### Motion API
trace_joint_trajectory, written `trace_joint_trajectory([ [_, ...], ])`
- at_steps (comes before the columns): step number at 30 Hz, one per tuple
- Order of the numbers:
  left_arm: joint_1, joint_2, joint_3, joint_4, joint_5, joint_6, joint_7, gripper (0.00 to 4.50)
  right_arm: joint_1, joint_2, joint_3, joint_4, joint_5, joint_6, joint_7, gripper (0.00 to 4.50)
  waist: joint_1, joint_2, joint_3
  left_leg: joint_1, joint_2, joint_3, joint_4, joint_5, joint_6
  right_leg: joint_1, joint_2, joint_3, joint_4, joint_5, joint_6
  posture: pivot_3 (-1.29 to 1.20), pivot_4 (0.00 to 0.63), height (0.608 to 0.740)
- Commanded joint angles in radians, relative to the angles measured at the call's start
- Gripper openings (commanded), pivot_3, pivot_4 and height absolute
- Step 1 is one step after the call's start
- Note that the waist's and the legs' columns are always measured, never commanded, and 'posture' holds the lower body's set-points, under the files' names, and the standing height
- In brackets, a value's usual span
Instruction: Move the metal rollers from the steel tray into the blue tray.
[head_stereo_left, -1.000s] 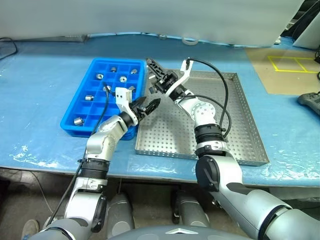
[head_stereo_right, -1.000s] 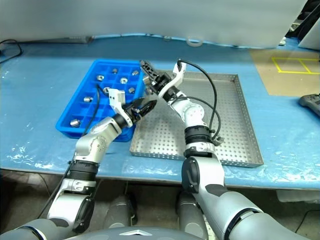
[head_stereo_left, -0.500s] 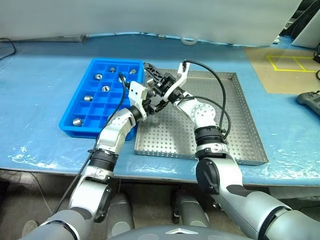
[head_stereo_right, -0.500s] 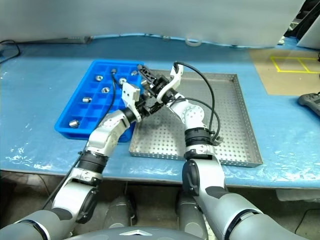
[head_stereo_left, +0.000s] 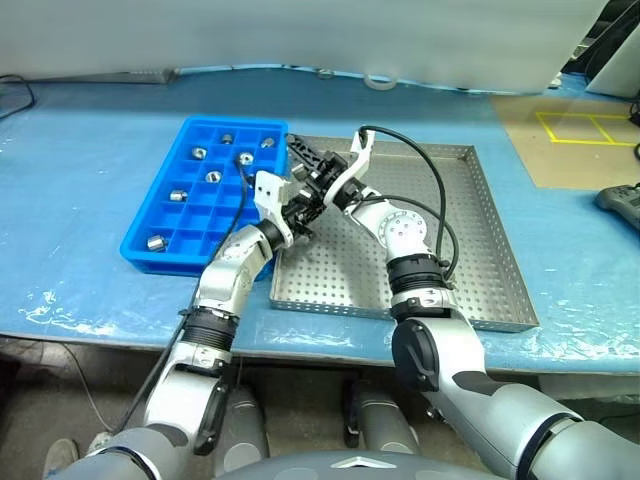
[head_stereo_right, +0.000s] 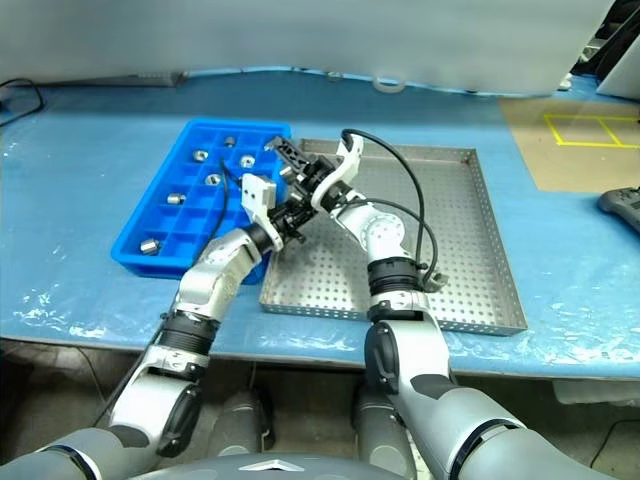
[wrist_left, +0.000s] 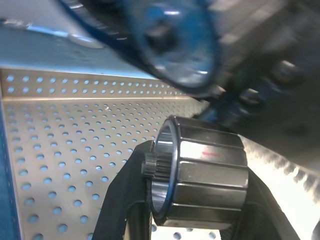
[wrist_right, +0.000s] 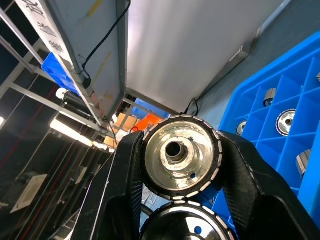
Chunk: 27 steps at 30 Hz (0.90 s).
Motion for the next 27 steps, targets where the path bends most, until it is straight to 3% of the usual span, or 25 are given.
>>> trace_joint_trajectory([
  [1,0.024,-0.03,0.194,-0.159,-0.192,0.05,0.129,1.21,0.005,0.027,-0.049,-0.002,0.011,-0.084,-0.016,1.8,0.0,0.0,0.0,0.0,0.0,0.0,0.0,0.0,0.0,0.0,0.0,0.0,0.0,0.0,0.0,-0.31,0.15,0.74],
  [4,0.035,-0.059,0.315,-0.218,-0.335,0.055,0.259,1.21,-0.024,0.01,-0.11,0.027,0.057,-0.166,-0.028,1.8,0.002,0.0,0.0,0.0,0.0,0.0,0.0,0.0,0.0,-0.001,0.0,0.0,0.0,0.0,0.0,-0.3,0.15,0.74],
  [8,0.03,-0.024,0.431,-0.234,-0.447,0.02,0.389,1.21,-0.05,-0.01,-0.143,0.083,0.102,-0.226,-0.039,1.8,-0.01,-0.002,0.0,0.001,0.001,0.0,0.0,-0.001,0.002,0.0,0.001,0.0,0.0,0.0,0.0,-0.26,0.15,0.74],
  [13,0.003,0.091,0.559,-0.183,-0.4,-0.074,0.515,1.21,-0.078,-0.01,-0.163,0.158,0.061,-0.291,-0.028,1.8,-0.001,-0.001,0.0,0.0,0.002,-0.002,-0.004,0.002,-0.003,-0.003,0.006,0.0,-0.001,0.001,-0.001,-0.24,0.15,0.74],
  [17,0.024,0.22,0.527,-0.123,-0.183,-0.154,0.571,1.21,-0.08,0.007,-0.154,0.165,0.043,-0.306,-0.015,1.8,0.012,-0.001,0.001,-0.004,0.002,-0.003,-0.004,0.004,0.0,-0.004,0.003,-0.003,-0.002,0.001,-0.001,-0.23,0.15,0.74],
  [23,0.036,0.304,0.402,-0.069,-0.077,-0.097,0.468,1.21,-0.069,0.015,-0.128,0.151,0.007,-0.315,-0.002,1.8,0.038,-0.001,0.0,-0.005,0.001,-0.004,-0.003,0.004,0.0,-0.004,0.001,-0.005,-0.001,0.001,-0.001,-0.25,0.15,0.74],
  [27,0.058,0.314,0.343,-0.092,-0.084,-0.051,0.371,1.21,-0.061,0.011,-0.128,0.148,-0.003,-0.317,-0.002,1.8,0.037,-0.001,0.0,-0.005,0.001,-0.003,-0.001,0.002,-0.003,-0.004,0.0,-0.004,0.0,0.001,-0.001,-0.26,0.15,0.74],
])
